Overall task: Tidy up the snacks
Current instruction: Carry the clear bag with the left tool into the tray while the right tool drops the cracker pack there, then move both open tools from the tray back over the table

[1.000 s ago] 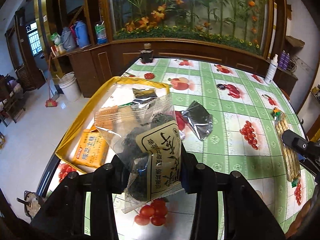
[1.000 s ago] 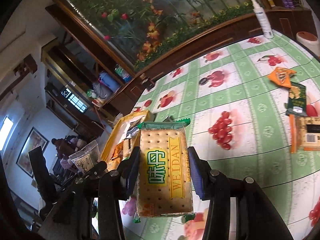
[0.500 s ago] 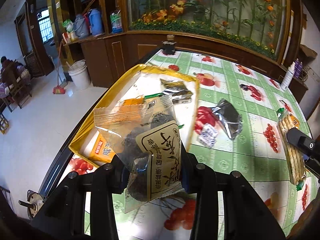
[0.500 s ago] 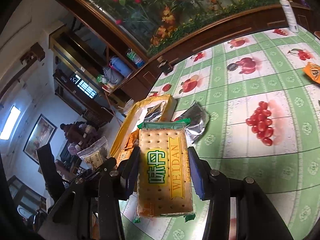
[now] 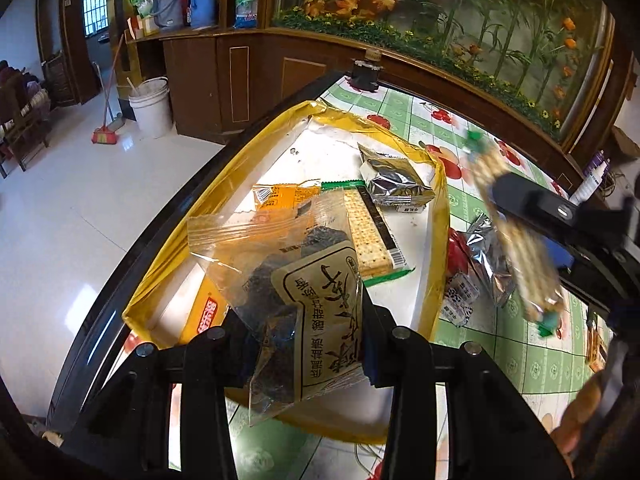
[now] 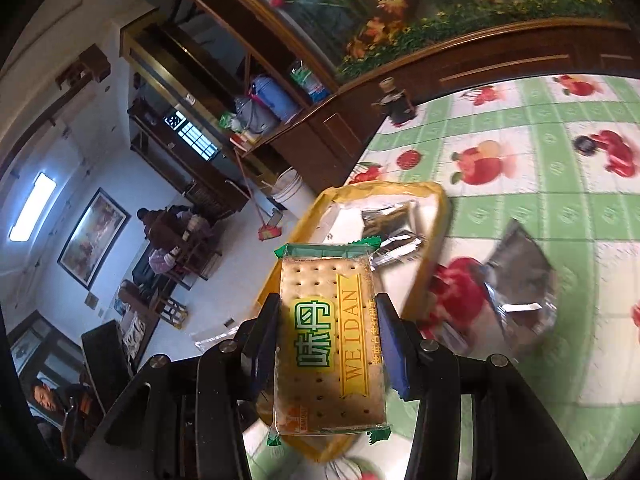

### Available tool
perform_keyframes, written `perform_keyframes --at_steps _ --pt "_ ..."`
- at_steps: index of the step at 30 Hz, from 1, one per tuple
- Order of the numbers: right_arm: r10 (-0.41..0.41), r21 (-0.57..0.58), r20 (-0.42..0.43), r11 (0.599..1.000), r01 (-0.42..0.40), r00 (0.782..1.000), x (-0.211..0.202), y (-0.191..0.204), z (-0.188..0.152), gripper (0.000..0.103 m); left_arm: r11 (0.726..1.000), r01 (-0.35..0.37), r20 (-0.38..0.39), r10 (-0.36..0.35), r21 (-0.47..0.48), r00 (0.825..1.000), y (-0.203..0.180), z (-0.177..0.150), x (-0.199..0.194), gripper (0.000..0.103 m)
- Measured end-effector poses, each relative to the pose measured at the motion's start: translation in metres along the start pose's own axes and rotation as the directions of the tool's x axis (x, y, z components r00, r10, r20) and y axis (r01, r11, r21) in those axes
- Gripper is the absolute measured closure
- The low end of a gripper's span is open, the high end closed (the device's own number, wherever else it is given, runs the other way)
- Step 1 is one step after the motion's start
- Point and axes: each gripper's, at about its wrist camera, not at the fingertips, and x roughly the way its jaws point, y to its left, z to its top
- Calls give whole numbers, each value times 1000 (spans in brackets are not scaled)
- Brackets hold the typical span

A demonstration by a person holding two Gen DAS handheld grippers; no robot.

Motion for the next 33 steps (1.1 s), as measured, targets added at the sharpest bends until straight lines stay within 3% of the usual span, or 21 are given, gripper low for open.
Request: perform_keyframes --at_steps 7,14,16,18,19,20,26,33 --pt "-58 -37 -60 998 56 997 61 1 12 56 999 16 -28 -15 29 999 -3 -6 11 65" --pt "-102 -69 -86 993 97 991 91 1 14 53 998 -36 -45 38 54 998 -4 -12 24 62" --pt "-98 -64 -98 994 92 990 95 0 16 50 996 -59 -27 61 60 998 -4 -13 21 50" --pt "-104 -53 -99 994 99 990 93 -3 16 34 993 -95 9 95 72 995 -5 -14 13 32" --pt "-108 -50 -90 993 104 990 89 -3 15 26 992 -103 26 102 78 994 -5 -15 9 31" --pt "-113 -45 -79 993 109 990 83 -4 15 24 991 -108 40 105 84 994 -6 -16 6 30" --pt "-87 9 12 996 87 996 20 -16 10 21 985 -130 96 119 116 988 -17 -25 -19 30" --pt "-167 92 97 983 159 981 -65 -57 -16 19 989 -88 96 77 115 992 -25 -27 -39 30"
